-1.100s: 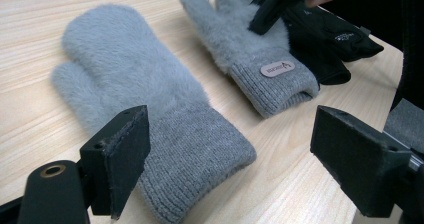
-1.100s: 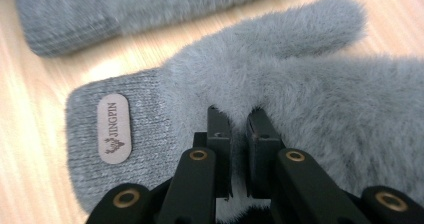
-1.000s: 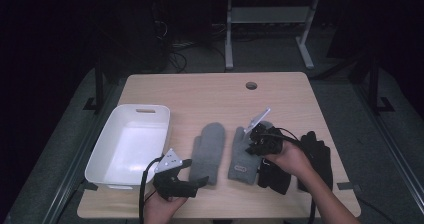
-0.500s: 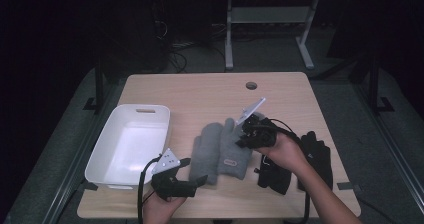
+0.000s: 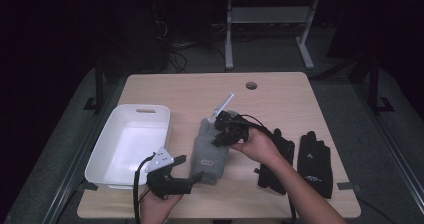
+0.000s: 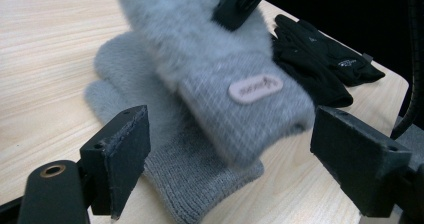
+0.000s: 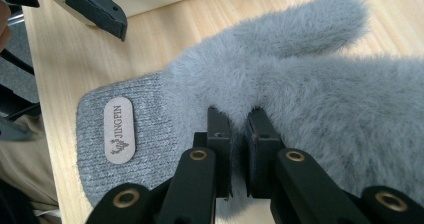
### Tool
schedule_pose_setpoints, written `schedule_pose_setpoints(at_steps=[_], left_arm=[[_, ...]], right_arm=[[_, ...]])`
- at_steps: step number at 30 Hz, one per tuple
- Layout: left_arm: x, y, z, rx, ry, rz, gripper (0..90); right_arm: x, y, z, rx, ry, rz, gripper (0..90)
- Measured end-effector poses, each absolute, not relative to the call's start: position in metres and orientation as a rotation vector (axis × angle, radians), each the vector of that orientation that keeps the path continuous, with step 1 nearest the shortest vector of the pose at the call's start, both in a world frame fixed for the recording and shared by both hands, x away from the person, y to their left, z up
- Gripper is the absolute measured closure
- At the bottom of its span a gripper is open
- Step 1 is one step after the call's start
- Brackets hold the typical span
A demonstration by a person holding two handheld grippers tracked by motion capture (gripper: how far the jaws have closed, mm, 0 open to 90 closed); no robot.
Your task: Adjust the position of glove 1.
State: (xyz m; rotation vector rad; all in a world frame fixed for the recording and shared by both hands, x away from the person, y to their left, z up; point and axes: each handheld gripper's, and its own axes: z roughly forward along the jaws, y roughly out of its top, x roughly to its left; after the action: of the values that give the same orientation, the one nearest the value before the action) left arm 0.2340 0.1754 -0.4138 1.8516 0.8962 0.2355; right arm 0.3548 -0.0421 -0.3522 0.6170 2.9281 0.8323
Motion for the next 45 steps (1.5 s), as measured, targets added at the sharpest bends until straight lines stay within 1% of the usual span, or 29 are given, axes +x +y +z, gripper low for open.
schedule_pose_setpoints(at_steps=[4, 13, 17, 19, 20, 21, 22, 24, 26, 29, 32, 35, 36, 38, 40, 45], left_arm=[[0.236, 0.177, -0.414, 1.843, 0.906, 0.223, 16.2], [0.238, 0.179, -0.416, 1.856, 0.916, 0.218, 16.3], [0.240, 0.178, -0.417, 1.858, 0.923, 0.209, 16.3], [0.240, 0.177, -0.418, 1.860, 0.929, 0.202, 16.4], [0.241, 0.176, -0.418, 1.863, 0.927, 0.202, 16.4], [0.241, 0.176, -0.418, 1.863, 0.927, 0.202, 16.4], [0.241, 0.176, -0.419, 1.865, 0.928, 0.202, 16.5], [0.241, 0.175, -0.419, 1.863, 0.933, 0.200, 16.5], [0.241, 0.175, -0.419, 1.860, 0.941, 0.193, 16.5], [0.243, 0.175, -0.420, 1.860, 0.939, 0.197, 16.5], [0.243, 0.173, -0.421, 1.864, 0.948, 0.191, 16.5], [0.244, 0.172, -0.422, 1.866, 0.946, 0.189, 16.5], [0.244, 0.172, -0.422, 1.870, 0.946, 0.185, 16.6], [0.244, 0.172, -0.422, 1.873, 0.945, 0.184, 16.6], [0.245, 0.172, -0.422, 1.867, 0.945, 0.178, 16.6], [0.245, 0.172, -0.422, 1.867, 0.943, 0.178, 16.6]], right_arm=[[0.358, -0.030, -0.357, 0.607, 2.954, 0.809, 83.4], [0.364, -0.017, -0.367, 0.596, 2.996, 0.761, 83.2], [0.370, -0.014, -0.378, 0.619, 3.021, 0.732, 82.1], [0.373, -0.014, -0.384, 0.631, 3.027, 0.726, 80.1], [0.374, -0.014, -0.387, 0.629, 3.032, 0.720, 77.7], [0.374, -0.014, -0.387, 0.629, 3.032, 0.720, 77.7], [0.376, -0.016, -0.390, 0.658, 3.040, 0.755, 67.2], [0.377, -0.020, -0.388, 0.673, 3.035, 0.794, 59.4], [0.378, -0.028, -0.383, 0.701, 2.999, 0.850, 48.8], [0.381, -0.044, -0.377, 0.775, 2.937, 0.927, 39.7], [0.385, -0.060, -0.377, 0.880, 2.895, 0.956, 35.8], [0.389, -0.071, -0.380, 0.939, 2.867, 0.977, 34.9], [0.393, -0.080, -0.386, 1.002, 2.846, 0.986, 32.8], [0.397, -0.085, -0.390, 1.042, 2.838, 0.993, 32.6], [0.403, -0.088, -0.396, 1.077, 2.833, 0.991, 30.1], [0.414, -0.092, -0.404, 1.154, 2.801, 1.038, 30.1]])
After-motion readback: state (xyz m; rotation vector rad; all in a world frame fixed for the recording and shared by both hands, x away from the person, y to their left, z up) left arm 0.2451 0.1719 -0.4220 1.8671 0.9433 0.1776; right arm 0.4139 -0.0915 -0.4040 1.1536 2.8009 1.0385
